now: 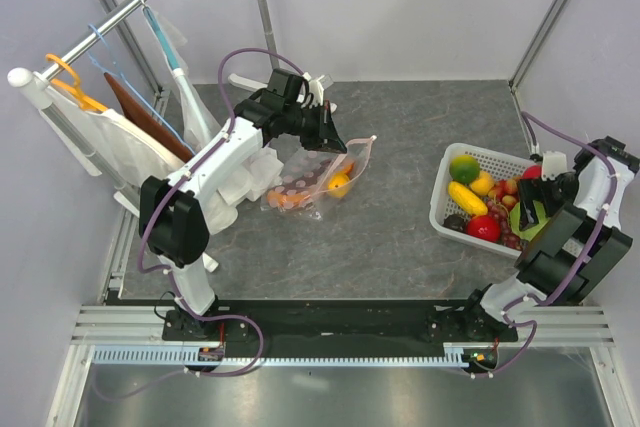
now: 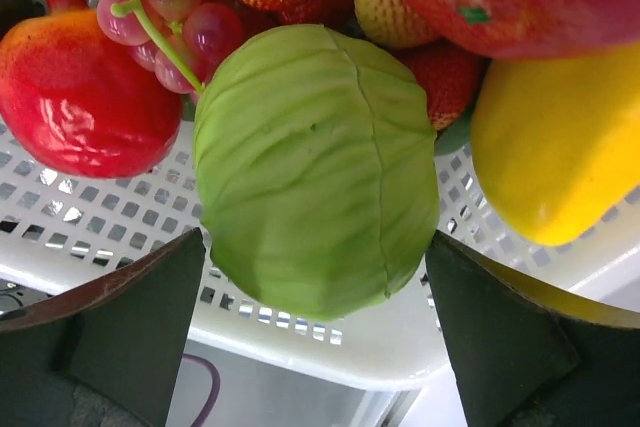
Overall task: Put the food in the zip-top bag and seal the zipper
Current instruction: Pick up the fake vegetable from the bin.
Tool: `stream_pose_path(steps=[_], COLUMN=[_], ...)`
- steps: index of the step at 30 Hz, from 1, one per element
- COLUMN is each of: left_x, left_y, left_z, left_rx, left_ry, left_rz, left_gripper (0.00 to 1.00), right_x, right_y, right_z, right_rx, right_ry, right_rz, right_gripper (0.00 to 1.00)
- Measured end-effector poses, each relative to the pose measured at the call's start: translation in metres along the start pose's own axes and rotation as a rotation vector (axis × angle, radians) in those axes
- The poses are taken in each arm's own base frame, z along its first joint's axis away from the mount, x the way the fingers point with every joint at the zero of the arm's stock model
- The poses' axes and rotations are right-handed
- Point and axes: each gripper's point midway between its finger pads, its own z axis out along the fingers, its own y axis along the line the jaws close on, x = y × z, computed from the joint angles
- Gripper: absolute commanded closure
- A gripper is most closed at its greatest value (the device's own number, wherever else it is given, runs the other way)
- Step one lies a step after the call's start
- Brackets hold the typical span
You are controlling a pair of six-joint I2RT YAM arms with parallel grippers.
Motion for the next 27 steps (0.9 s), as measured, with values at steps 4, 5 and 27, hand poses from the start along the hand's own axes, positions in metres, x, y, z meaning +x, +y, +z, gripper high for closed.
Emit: stream_pose_path(steps=[4, 5, 27], left_x=[0.0, 0.0, 0.003], left_y=[0.0, 0.0, 0.002], left_z=[0.0, 0.0, 0.004], left_rx=[0.0, 0.0, 0.008], left_ry=[0.0, 0.0, 0.018], left_rz=[0.001, 0.001, -0.008], left_gripper=[0.98, 0.98, 0.98], right_x=[-0.003, -0.003, -0.067], right_y=[0.004, 0.005, 0.007], right_z=[0.006, 0.007, -0.082], right_rx=[-0.008, -0.009, 0.03], right_ry=[-0.001, 0.0, -0.26], right_rz=[-0.012, -0.015, -0.047], right_gripper=[0.09, 0.11, 0.46])
